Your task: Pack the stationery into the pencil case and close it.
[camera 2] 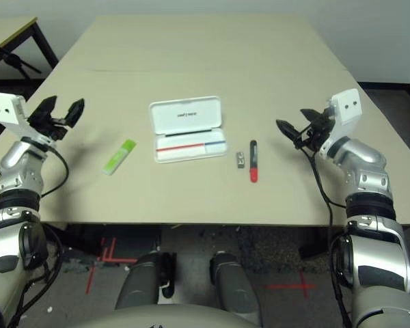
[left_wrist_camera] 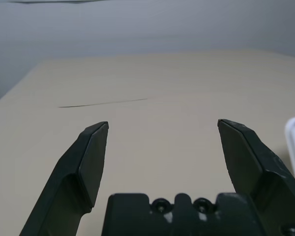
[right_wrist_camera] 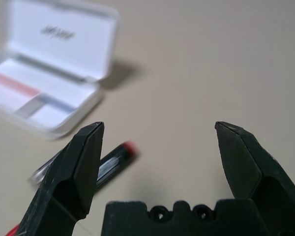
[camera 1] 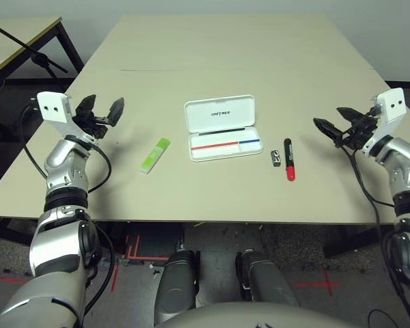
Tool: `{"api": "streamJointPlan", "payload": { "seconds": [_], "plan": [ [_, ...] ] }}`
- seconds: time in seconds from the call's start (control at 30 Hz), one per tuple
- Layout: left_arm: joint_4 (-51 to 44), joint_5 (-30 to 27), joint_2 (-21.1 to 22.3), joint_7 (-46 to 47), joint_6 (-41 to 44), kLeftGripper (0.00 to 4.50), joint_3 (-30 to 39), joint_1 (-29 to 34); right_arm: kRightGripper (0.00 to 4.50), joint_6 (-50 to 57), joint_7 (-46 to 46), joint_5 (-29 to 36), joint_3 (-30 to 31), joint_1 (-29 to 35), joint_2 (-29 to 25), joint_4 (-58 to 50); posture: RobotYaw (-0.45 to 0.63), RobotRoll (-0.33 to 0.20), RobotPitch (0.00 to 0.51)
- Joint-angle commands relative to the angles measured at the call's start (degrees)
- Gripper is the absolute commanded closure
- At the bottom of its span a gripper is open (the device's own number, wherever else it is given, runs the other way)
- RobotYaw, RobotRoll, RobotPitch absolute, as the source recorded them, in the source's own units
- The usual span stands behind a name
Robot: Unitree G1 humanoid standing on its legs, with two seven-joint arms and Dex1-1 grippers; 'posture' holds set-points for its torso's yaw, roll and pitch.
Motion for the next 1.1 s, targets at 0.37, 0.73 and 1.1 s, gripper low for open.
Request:
{"api": "streamJointPlan", "payload": {
  "seconds": [0.37, 0.73, 1.1],
  "plan": [
    [-27.23, 0.77, -0.67, -11.17, 18.73, 0.01, -16.28, 8.67, 0.0, 2.75, 8.59, -1.52, 4.72, 5.55, -4.54, -6.49, -0.06, 0.0, 0.077],
    [-34.1, 5.1, -0.28, -13.2, 26.61, 0.01, -27.38, 10.8, 0.0, 2.41, 8.57, -1.56, 4.34, 8.67, -6.17, -8.49, -0.09, 0.0, 0.08],
    [-31.27, 10.83, -2.15, -11.55, 28.15, 0.01, -33.45, 7.83, 0.0, 2.78, 7.65, -1.0, 3.4, 10.97, -6.97, -10.78, -0.12, 0.0, 0.081]
  ]
}}
